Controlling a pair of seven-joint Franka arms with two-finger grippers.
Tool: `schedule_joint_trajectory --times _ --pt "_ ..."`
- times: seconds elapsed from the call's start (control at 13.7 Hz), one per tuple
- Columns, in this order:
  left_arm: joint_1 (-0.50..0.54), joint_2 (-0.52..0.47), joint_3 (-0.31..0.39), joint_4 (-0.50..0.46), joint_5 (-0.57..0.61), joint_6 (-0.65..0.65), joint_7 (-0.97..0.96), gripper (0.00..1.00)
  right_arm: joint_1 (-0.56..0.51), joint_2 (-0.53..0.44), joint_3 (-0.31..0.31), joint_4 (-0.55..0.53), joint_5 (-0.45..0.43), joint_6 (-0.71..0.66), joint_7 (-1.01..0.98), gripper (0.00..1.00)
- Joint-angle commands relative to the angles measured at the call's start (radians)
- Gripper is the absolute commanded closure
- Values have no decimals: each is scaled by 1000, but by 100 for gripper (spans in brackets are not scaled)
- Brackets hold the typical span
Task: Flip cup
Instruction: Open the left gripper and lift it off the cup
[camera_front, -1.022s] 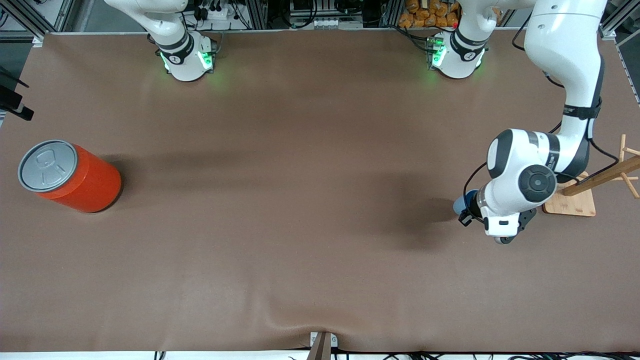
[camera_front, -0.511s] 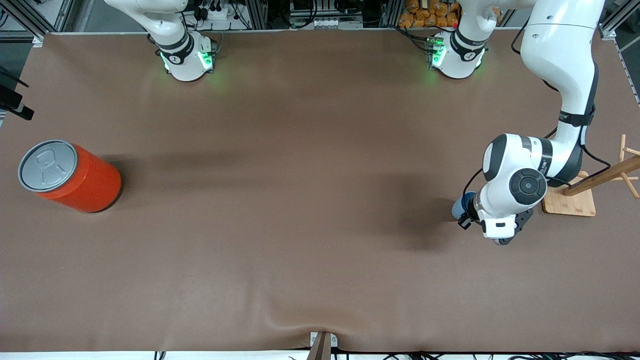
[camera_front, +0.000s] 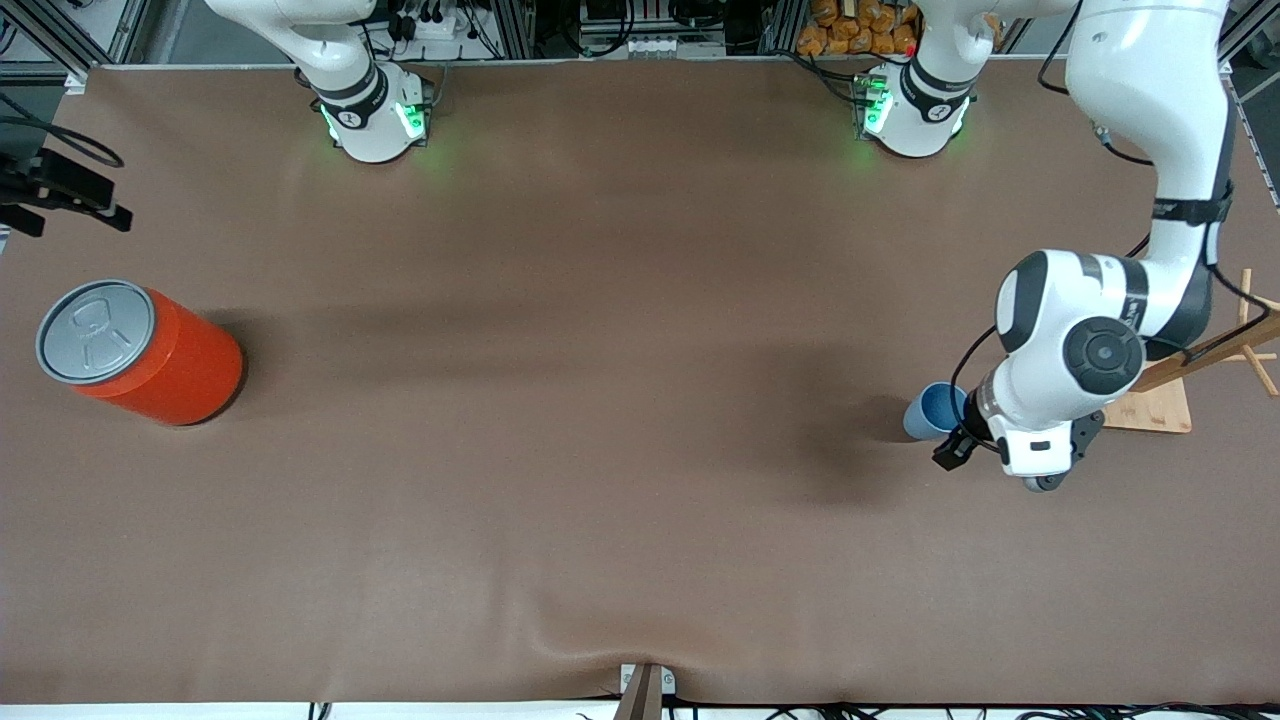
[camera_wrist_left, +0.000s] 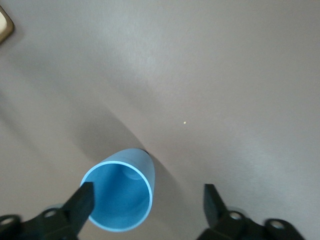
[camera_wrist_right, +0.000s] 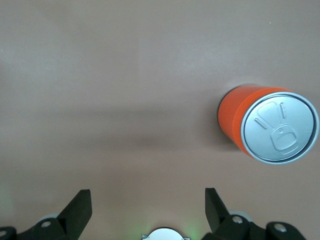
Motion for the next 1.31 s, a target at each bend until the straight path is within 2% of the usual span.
schedule_joint_trajectory --times 0.0,0.07,0.22,0.51,0.66,1.02,1.24 --pt "32 -73 -11 20 4 -67 5 0 18 -3 -3 13 -30 -16 76 0" --pt "37 -93 -1 26 7 -90 69 0 17 -3 -3 13 -49 -13 76 0" --pt "113 -158 -5 28 -1 -133 244 0 17 -2 -3 8 -92 -11 62 0" --pt "118 -309 -4 28 -3 -303 573 0 9 -2 -6 8 -93 -11 59 0" --pt "118 -374 -4 26 -3 -344 724 0 1 -2 -11 8 -84 -10 24 0" --pt "118 -460 -19 28 -54 -467 869 0 -19 5 -11 8 -40 16 1 0" --pt "121 -511 -13 25 -88 -527 892 0 -25 5 -12 8 -11 16 9 0"
